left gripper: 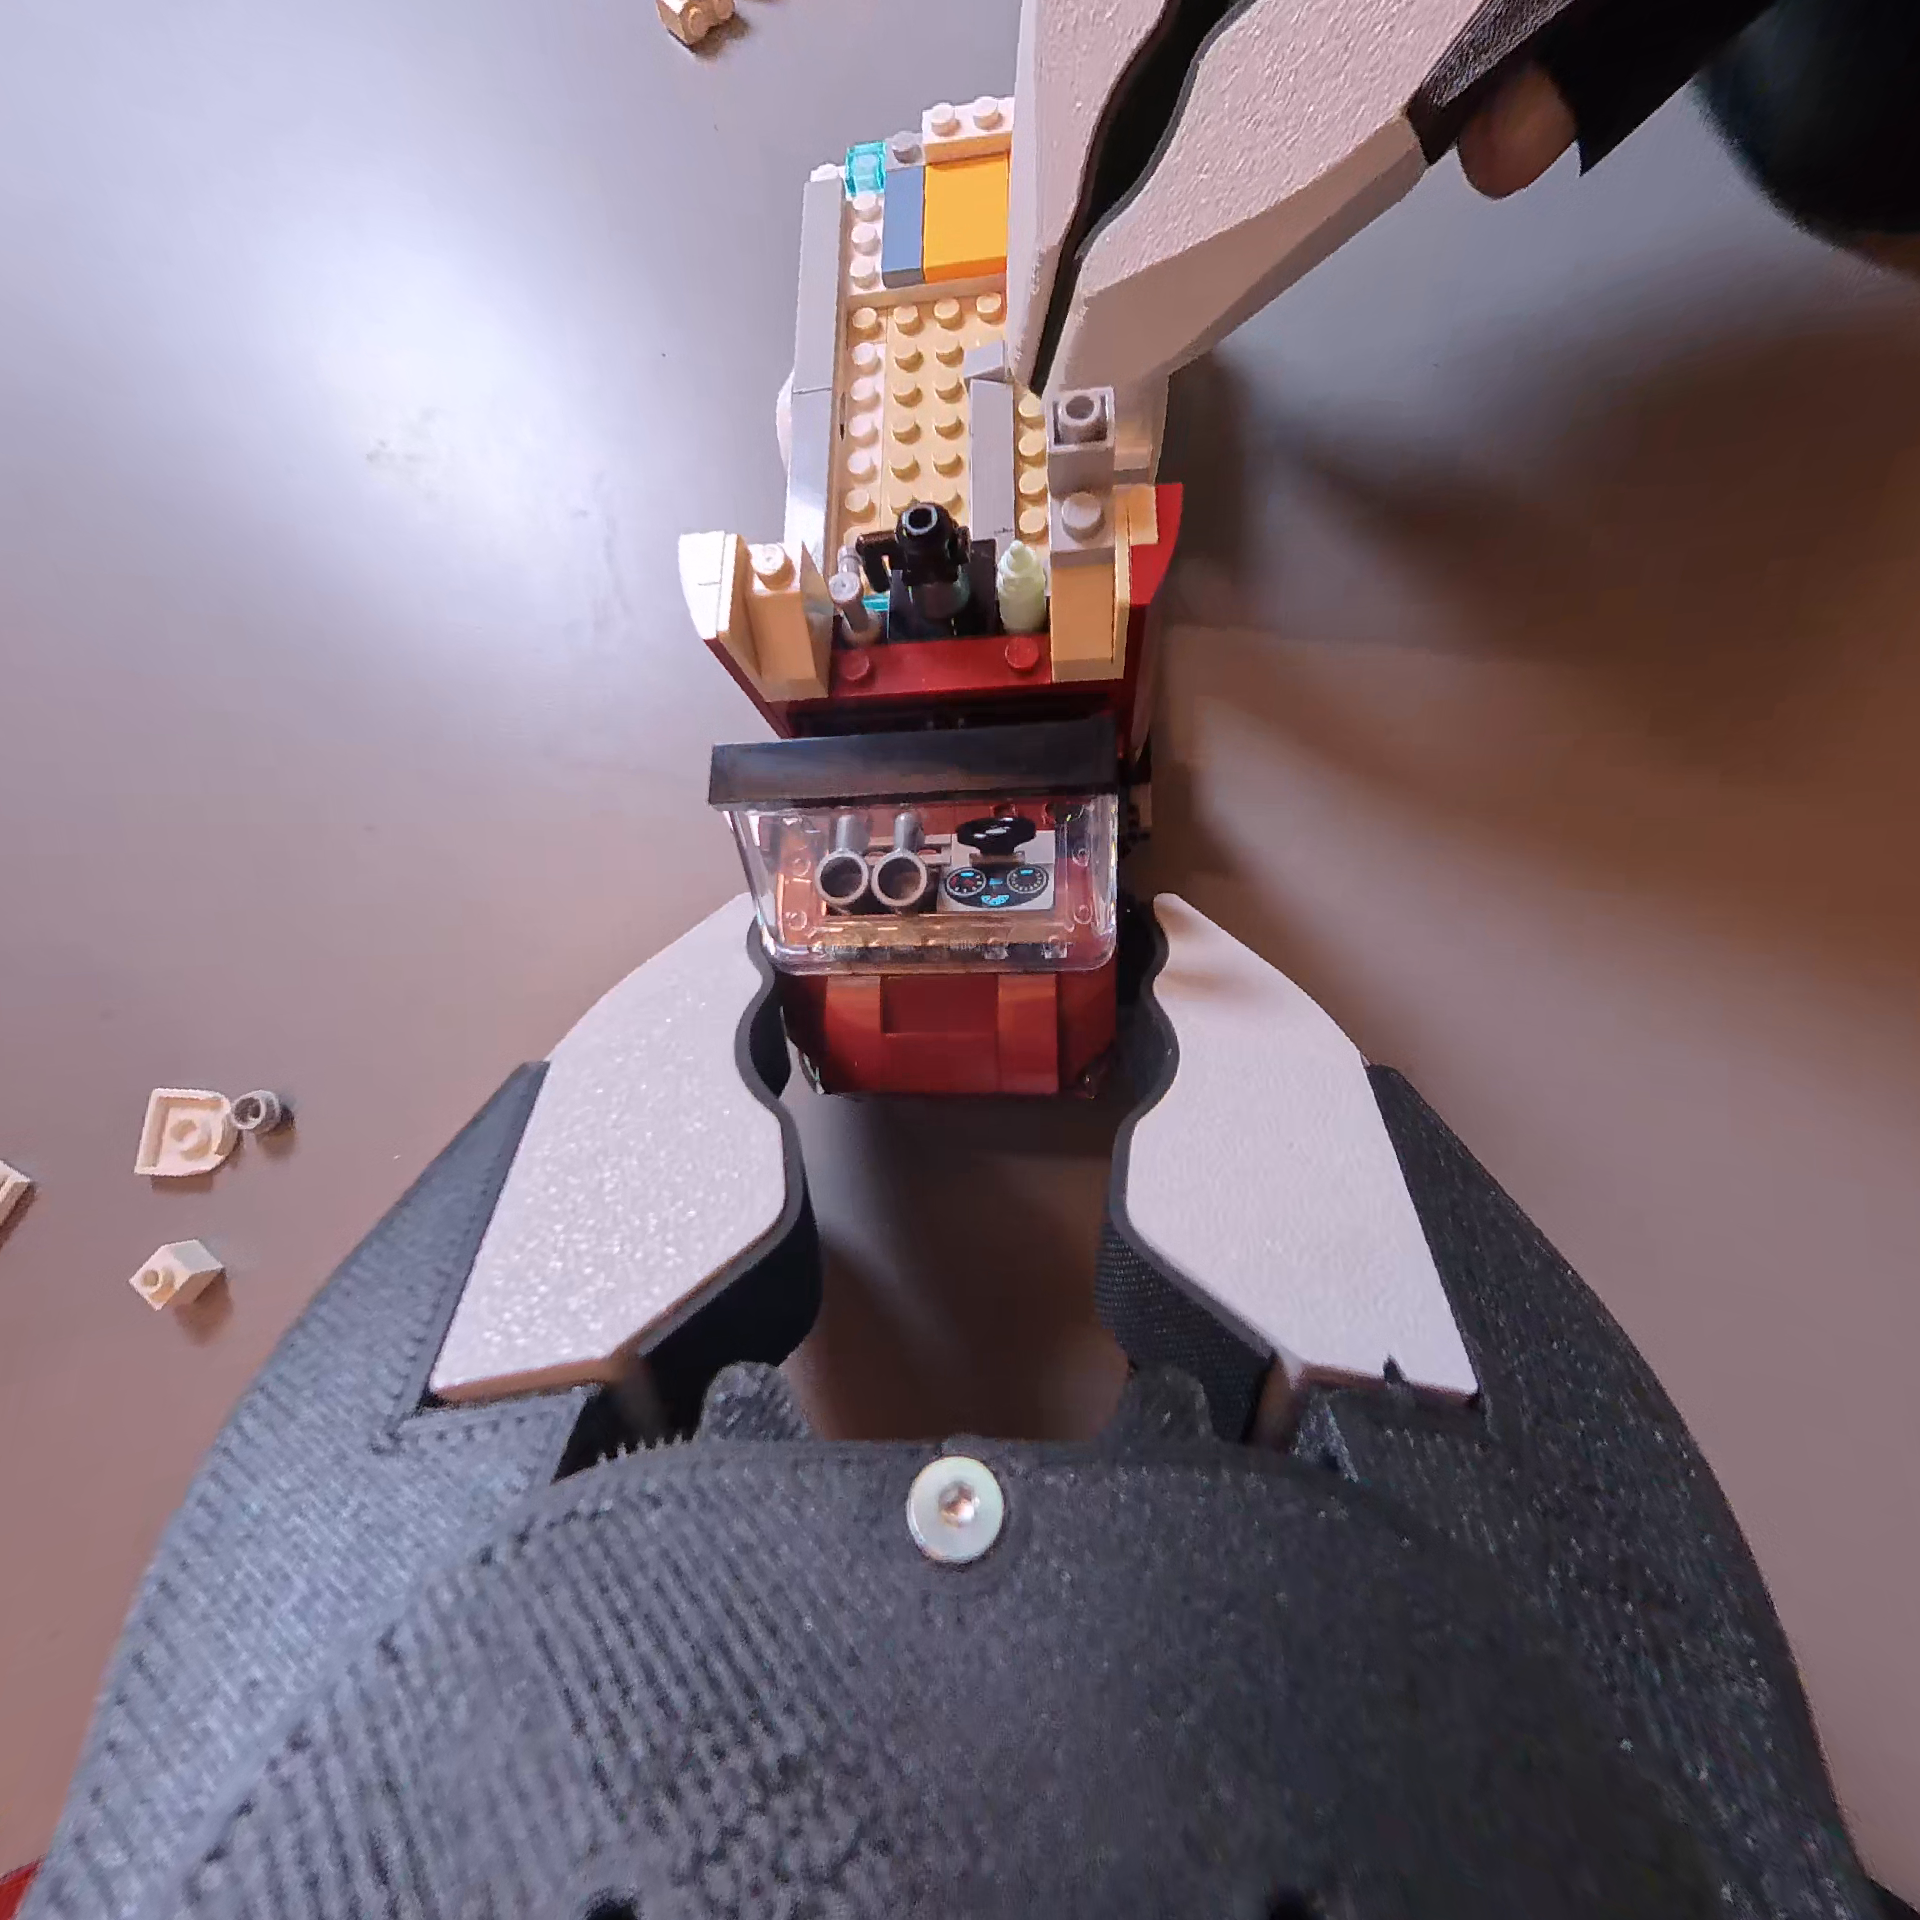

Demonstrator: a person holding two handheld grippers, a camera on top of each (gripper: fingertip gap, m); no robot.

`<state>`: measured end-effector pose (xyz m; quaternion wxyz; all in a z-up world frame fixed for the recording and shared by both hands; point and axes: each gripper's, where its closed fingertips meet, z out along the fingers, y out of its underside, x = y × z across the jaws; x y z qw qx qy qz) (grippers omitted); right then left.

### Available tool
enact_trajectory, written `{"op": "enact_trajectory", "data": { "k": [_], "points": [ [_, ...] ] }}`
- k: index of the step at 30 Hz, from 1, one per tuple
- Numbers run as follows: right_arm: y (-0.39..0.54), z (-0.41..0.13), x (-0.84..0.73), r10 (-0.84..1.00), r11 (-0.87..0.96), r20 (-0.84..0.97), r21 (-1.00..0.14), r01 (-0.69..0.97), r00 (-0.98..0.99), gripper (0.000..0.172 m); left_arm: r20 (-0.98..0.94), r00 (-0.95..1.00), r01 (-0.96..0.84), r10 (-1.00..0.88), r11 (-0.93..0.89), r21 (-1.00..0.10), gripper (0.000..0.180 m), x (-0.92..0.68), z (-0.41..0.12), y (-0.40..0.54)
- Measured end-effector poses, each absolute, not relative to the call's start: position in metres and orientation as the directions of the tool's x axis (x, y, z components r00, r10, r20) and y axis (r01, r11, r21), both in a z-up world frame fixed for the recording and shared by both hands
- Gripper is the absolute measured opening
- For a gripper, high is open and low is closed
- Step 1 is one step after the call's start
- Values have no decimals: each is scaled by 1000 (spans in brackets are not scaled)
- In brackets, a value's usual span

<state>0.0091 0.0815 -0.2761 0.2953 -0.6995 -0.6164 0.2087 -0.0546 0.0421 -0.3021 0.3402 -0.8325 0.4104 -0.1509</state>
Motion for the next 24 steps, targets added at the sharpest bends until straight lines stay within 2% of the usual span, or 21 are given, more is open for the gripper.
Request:
{"op": "enact_trajectory", "data": {
  "k": [24],
  "points": [
    [100,-269,31,973,-98,88,-683,724,215,0,17,625,-555,-781,-459,-694,65,-57,-303,41]
  ]
}}
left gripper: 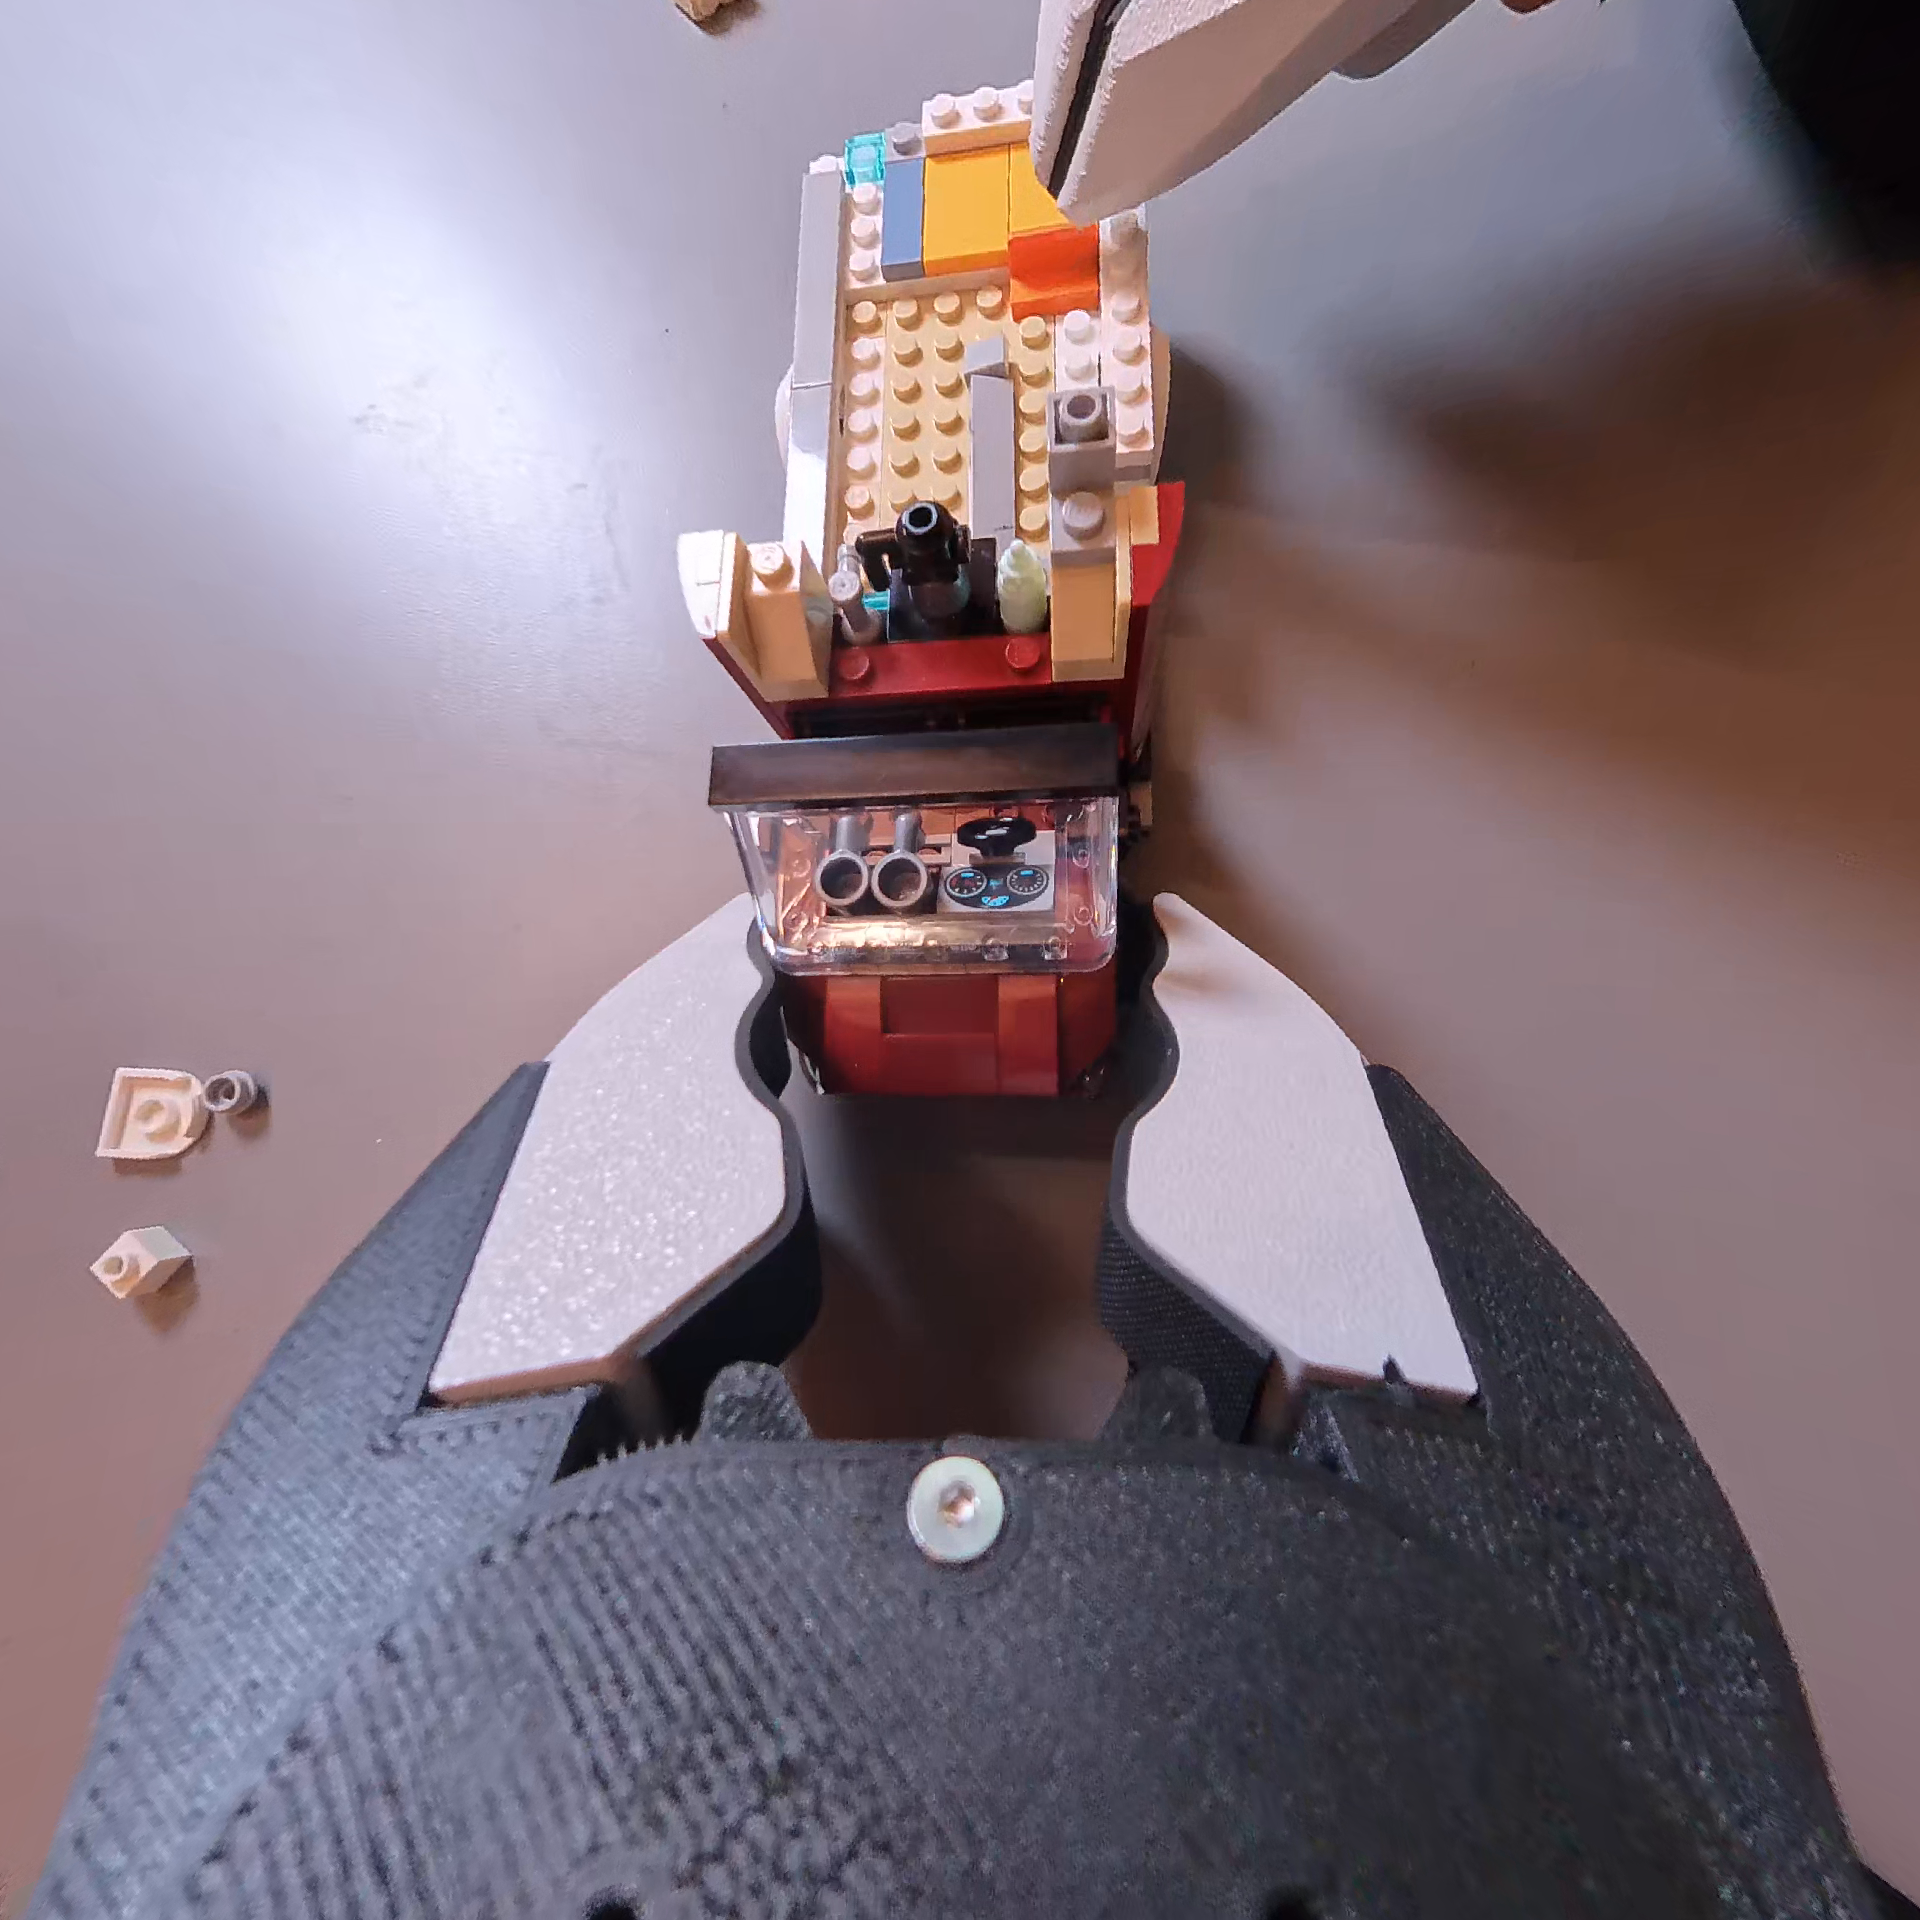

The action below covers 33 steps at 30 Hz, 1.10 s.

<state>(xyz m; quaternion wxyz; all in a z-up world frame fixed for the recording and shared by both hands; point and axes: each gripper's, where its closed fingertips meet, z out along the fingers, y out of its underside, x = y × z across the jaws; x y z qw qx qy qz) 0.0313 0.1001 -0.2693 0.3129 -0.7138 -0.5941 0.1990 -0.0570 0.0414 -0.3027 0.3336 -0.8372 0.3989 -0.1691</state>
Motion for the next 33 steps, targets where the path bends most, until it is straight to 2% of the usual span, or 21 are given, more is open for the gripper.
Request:
{"op": "enact_trajectory", "data": {
  "k": [24,33],
  "points": [
    [88,-271,23,994,5,81,-698,716,72,14,-95,590,-633,-802,-387,-670,64,-62,-303,42],
    [92,-272,31,975,217,182,-630,745,-130,16,-169,563,-679,-809,-335,-653,65,-64,-299,43]
  ]
}}
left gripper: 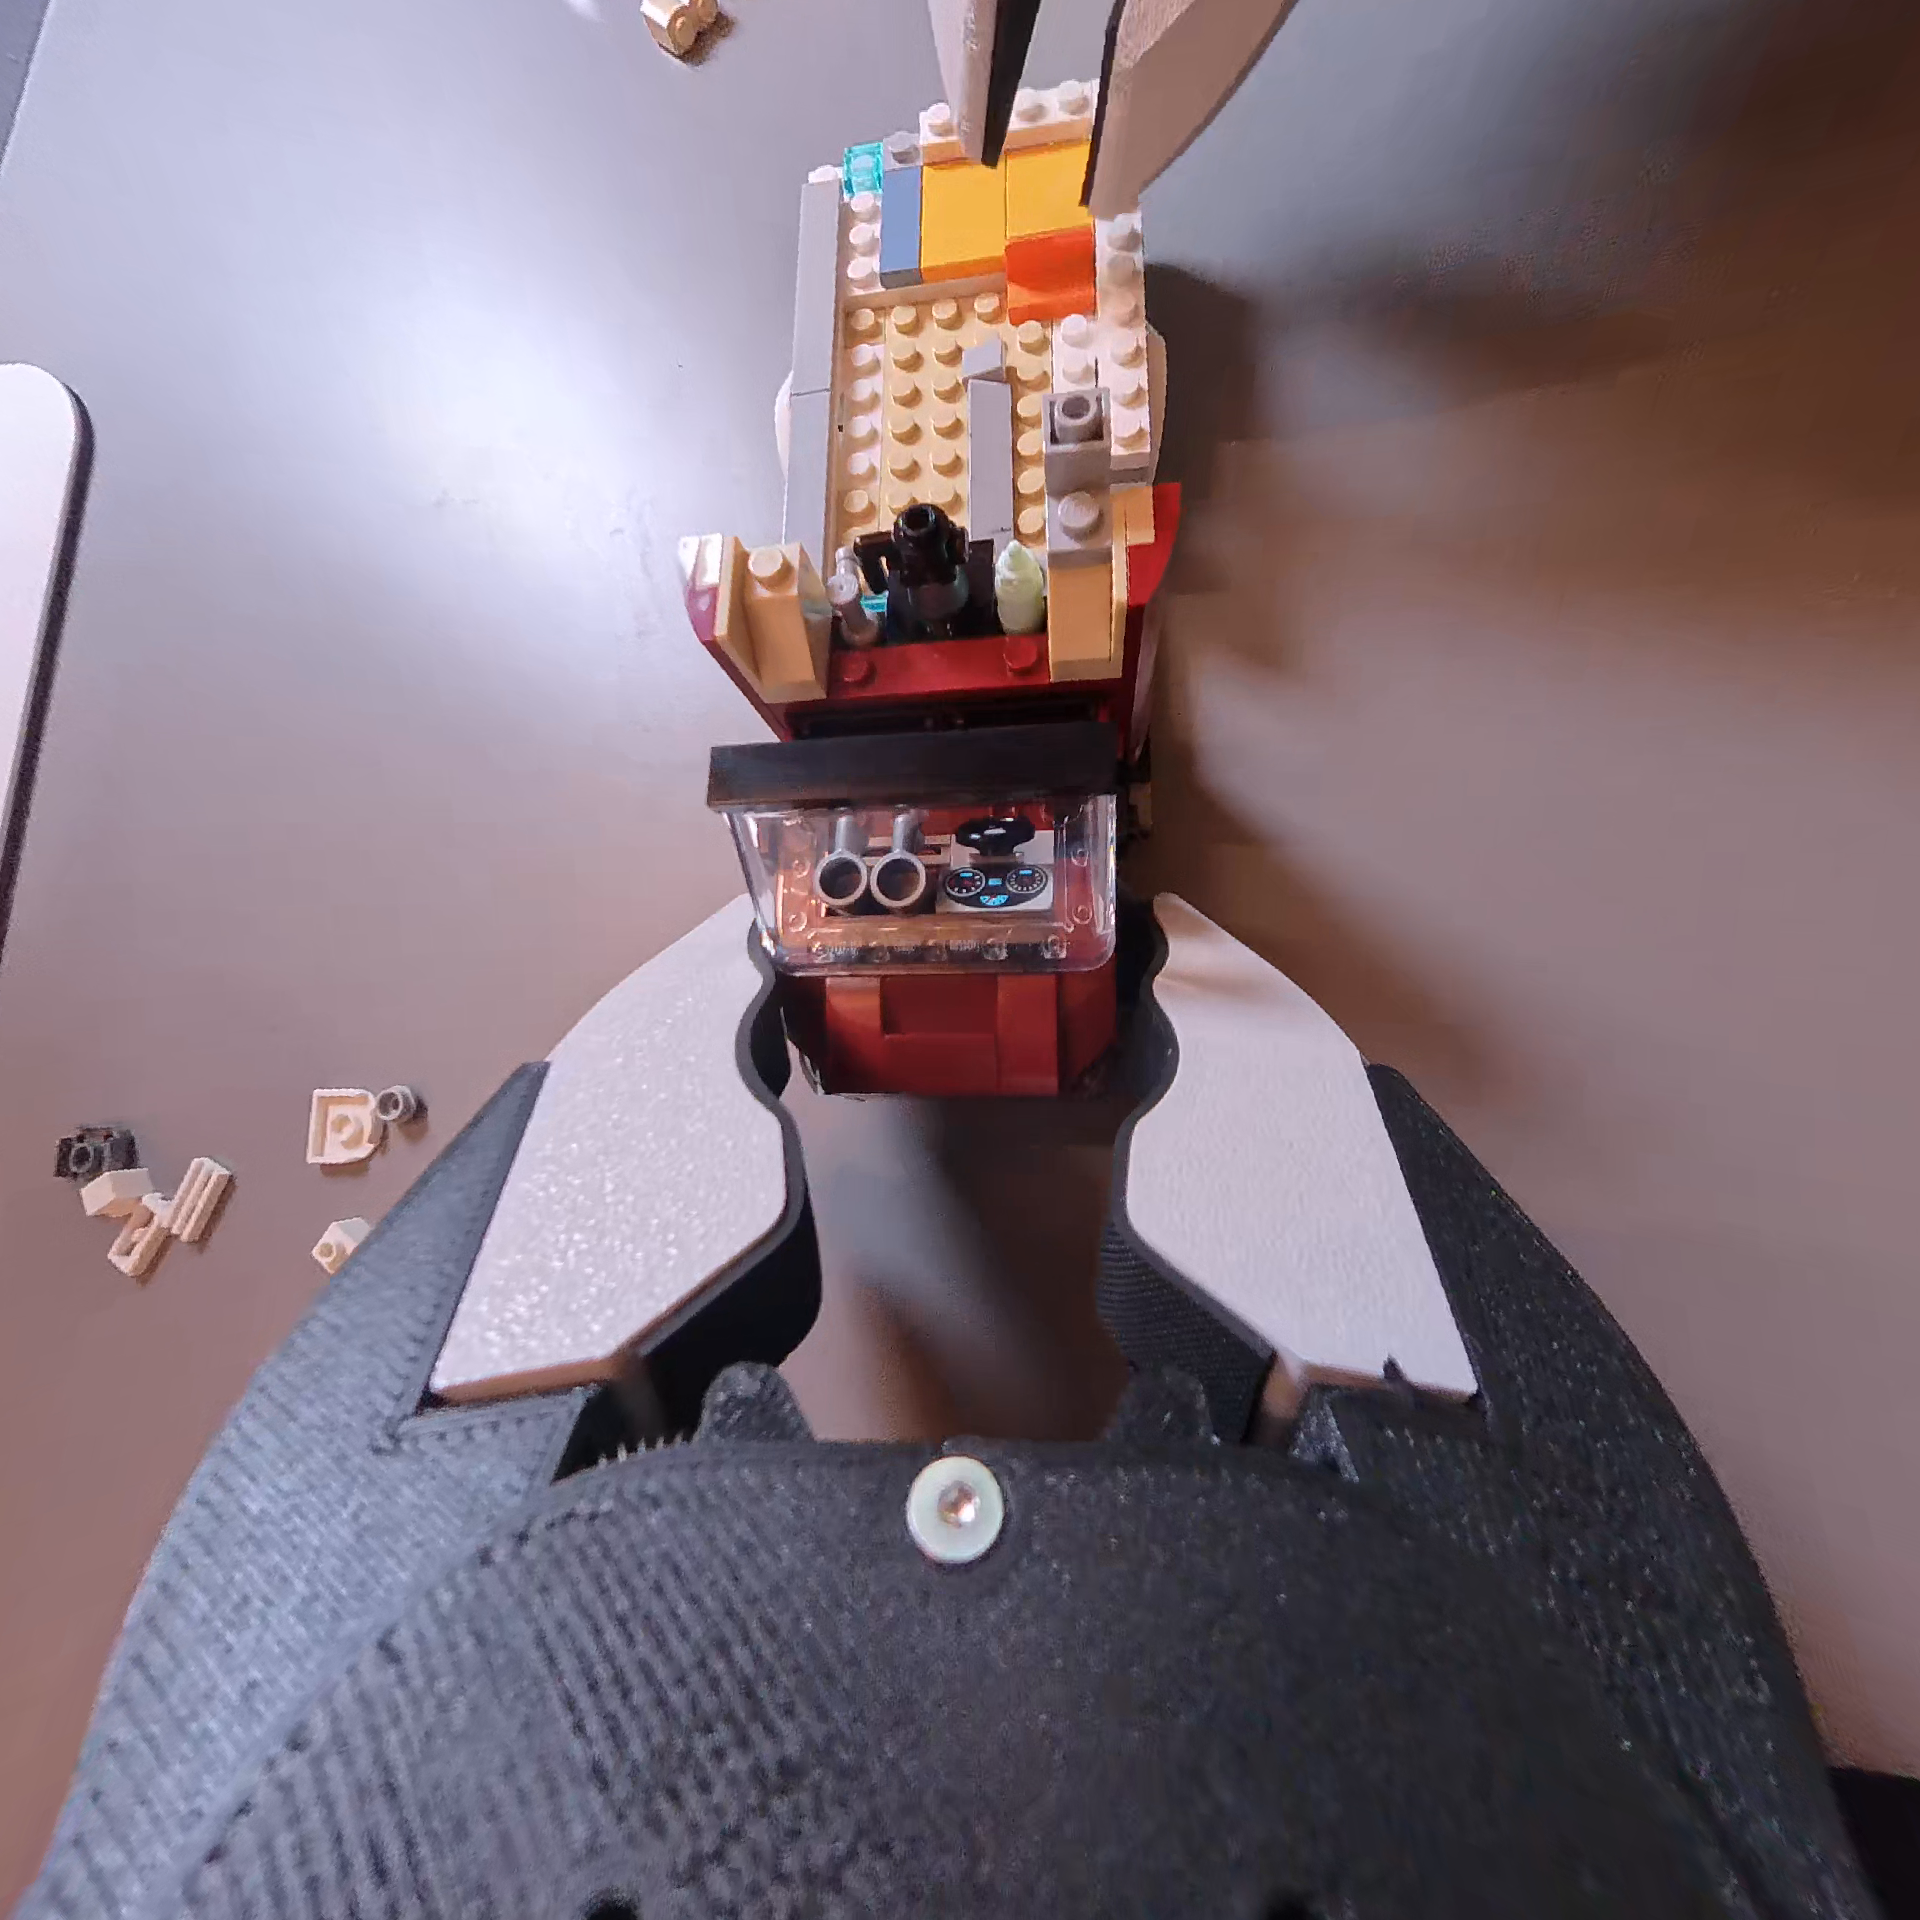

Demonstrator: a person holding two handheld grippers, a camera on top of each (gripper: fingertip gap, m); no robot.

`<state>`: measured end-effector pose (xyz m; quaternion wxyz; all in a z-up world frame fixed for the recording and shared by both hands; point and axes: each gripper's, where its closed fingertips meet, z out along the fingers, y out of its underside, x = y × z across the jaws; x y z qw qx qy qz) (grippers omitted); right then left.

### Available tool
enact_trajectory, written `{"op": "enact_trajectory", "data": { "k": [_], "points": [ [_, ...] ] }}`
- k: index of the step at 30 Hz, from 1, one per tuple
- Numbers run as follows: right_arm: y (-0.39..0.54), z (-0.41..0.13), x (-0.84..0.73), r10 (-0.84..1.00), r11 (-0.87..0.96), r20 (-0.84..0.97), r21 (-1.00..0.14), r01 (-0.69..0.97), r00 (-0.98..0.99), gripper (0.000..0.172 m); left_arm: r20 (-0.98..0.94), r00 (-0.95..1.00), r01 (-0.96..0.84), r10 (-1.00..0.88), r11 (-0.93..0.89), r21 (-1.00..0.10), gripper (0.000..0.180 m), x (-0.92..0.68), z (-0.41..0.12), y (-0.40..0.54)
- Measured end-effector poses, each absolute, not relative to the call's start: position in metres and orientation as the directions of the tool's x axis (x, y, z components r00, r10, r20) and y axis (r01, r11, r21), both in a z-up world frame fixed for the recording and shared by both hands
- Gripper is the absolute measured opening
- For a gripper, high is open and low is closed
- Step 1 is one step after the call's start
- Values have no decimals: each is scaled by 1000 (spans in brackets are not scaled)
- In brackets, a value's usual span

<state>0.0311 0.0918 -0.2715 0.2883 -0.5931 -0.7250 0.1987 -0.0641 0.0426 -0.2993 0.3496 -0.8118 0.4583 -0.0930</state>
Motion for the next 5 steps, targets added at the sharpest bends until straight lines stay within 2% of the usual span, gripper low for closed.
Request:
{"op": "enact_trajectory", "data": {
  "k": [5],
  "points": [
    [89,-272,29,955,291,134,-605,741,-266,17,-185,555,-692,-811,-326,-645,64,-65,-300,42]
  ]
}}
